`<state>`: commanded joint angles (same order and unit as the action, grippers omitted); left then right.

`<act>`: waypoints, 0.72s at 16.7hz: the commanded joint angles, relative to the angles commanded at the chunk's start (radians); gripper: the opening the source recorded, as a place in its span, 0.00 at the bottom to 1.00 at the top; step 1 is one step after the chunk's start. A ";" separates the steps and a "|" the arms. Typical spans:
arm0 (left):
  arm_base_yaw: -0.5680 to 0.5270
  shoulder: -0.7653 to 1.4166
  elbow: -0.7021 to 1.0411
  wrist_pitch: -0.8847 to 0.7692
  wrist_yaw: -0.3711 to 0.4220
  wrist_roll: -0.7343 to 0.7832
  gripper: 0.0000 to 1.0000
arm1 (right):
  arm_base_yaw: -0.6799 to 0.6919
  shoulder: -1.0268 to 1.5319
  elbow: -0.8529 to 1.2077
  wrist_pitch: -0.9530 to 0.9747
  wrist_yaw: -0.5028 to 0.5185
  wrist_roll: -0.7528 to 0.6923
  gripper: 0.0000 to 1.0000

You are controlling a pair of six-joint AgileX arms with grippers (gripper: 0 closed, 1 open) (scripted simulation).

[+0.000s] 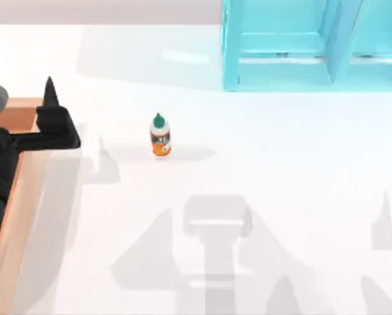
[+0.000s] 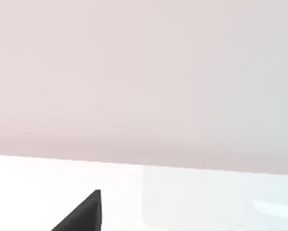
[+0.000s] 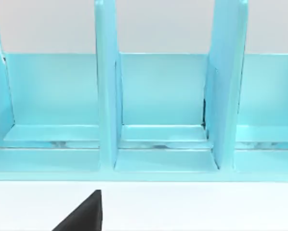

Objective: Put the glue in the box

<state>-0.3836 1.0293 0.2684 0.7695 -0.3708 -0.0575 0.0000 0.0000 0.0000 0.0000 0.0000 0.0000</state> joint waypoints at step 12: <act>-0.404 1.137 0.229 0.757 -0.374 -0.036 1.00 | 0.000 0.000 0.000 0.000 0.000 0.000 1.00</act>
<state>-0.7873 2.1660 0.4971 1.5267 -0.7447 -0.0939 0.0000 0.0000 0.0000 0.0000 0.0000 0.0000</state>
